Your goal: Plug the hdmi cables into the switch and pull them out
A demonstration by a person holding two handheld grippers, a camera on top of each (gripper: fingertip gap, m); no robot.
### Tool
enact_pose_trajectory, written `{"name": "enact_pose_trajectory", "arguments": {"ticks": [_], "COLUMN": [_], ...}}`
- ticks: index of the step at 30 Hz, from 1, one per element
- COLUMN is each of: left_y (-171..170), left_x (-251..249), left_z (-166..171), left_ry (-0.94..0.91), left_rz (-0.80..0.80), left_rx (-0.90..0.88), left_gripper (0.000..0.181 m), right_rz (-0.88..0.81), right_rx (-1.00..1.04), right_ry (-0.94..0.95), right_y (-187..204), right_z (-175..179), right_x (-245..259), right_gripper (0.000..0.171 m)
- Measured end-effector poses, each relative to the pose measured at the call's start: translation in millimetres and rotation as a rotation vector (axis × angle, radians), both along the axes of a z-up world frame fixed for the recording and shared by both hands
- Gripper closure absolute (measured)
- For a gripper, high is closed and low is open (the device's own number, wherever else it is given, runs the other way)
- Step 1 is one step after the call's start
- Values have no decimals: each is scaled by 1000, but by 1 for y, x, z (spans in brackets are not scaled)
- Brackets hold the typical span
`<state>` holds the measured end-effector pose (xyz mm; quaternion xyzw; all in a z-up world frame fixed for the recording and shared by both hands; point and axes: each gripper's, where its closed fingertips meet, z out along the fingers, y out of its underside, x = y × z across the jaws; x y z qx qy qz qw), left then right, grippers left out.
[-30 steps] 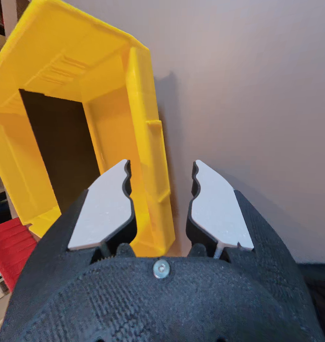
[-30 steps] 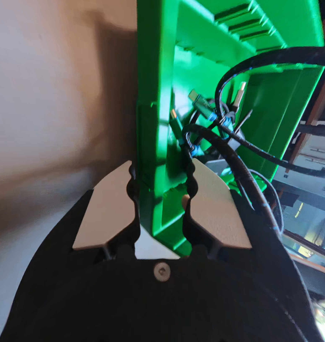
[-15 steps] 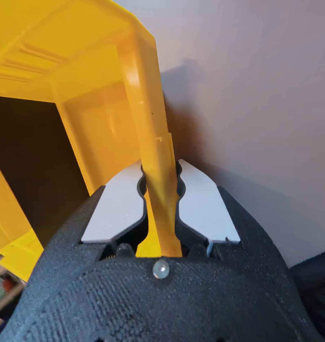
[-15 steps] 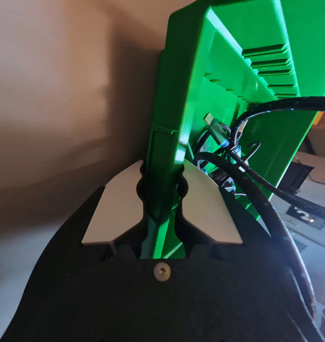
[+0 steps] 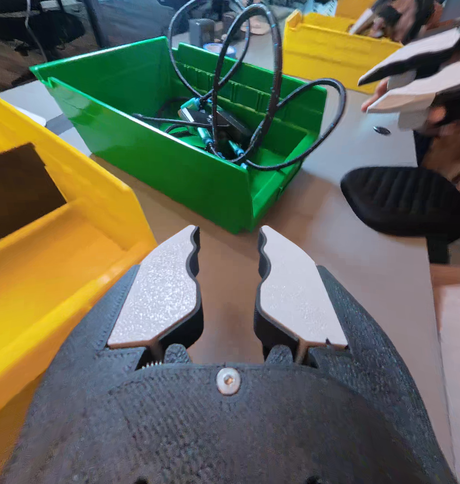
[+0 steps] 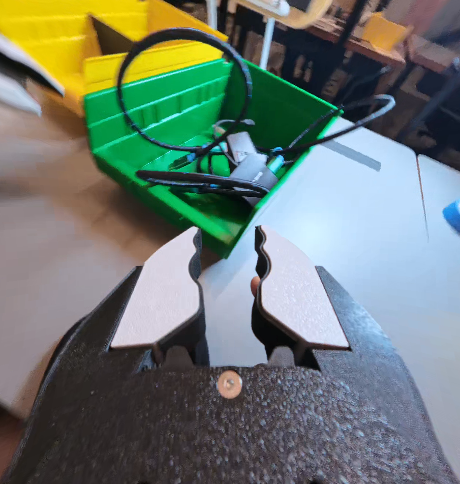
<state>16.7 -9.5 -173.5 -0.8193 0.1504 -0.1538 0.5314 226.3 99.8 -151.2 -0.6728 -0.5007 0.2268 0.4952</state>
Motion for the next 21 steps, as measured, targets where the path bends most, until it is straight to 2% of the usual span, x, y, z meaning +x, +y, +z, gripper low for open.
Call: {"name": "enact_pose_trajectory", "arguments": {"ticks": [2,4,5,6,7,9,11,14,17,21], "left_y": [21,39,49,58,65,76,75,63,44,0], "left_x": [7,16,17,20,23,16,13,12,14,14], "left_z": [-14,-21,-22,-22,-23,-22,-16,20,64,126], "left_ry": [-15,-35,-14,2,8,87,138,195,147,263], "left_rz": [79,121,139,139,142,199,187,186,171,169], "left_rx": [-2,-3,10,26,34,69,96,207,282,442], "left_gripper": [127,124,123,126,145,146,149,158,161,162], "right_rz": [-71,-101,-92,-94,-100,-91,-57,-39,-29,-15], "right_rx": [-57,-82,-94,-81,-49,-8,-10,134,137,305], "right_ry": [34,-3,-24,-33,-43,-74,-71,-72,4,91], "right_y": [25,46,51,56,62,65,55,34,7,-28], "right_z": [-13,-29,-35,-39,-39,-39,-37,-22,1,63], "right_x": [-13,-30,-40,-48,-53,-56,-54,-45,-44,-48], "right_gripper": [129,128,137,146,147,149,148,155,155,158]}}
